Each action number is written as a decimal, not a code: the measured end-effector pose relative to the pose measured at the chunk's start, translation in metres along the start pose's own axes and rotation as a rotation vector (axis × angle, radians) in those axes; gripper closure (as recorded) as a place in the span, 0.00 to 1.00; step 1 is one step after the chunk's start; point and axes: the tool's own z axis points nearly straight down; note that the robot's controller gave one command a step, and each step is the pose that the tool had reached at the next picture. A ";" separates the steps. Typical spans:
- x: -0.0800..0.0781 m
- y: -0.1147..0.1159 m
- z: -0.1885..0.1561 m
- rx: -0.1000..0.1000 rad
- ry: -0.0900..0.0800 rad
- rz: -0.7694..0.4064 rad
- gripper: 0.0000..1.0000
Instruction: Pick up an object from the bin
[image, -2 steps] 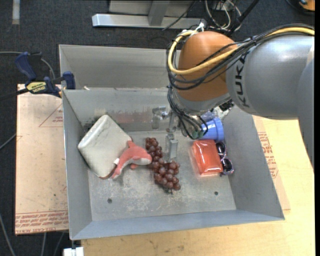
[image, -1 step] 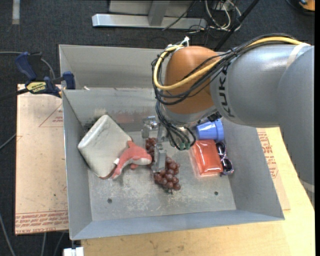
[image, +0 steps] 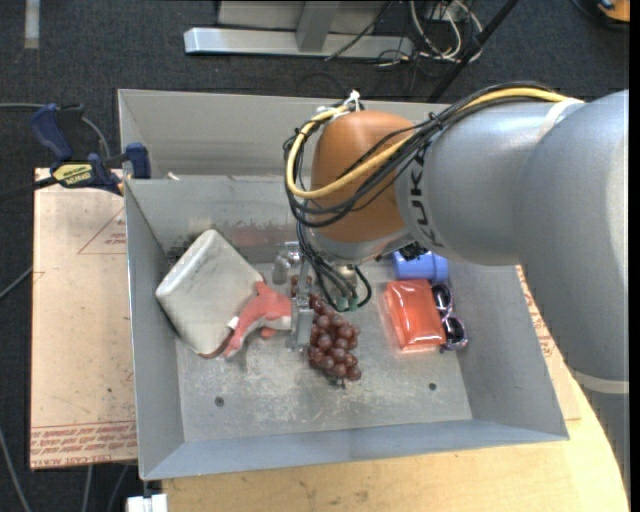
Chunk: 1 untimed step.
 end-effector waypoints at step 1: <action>-0.001 0.017 0.047 -0.001 0.004 -0.059 1.00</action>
Offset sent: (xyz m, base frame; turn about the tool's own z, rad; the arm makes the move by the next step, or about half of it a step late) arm 0.0000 0.0000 0.0000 0.0000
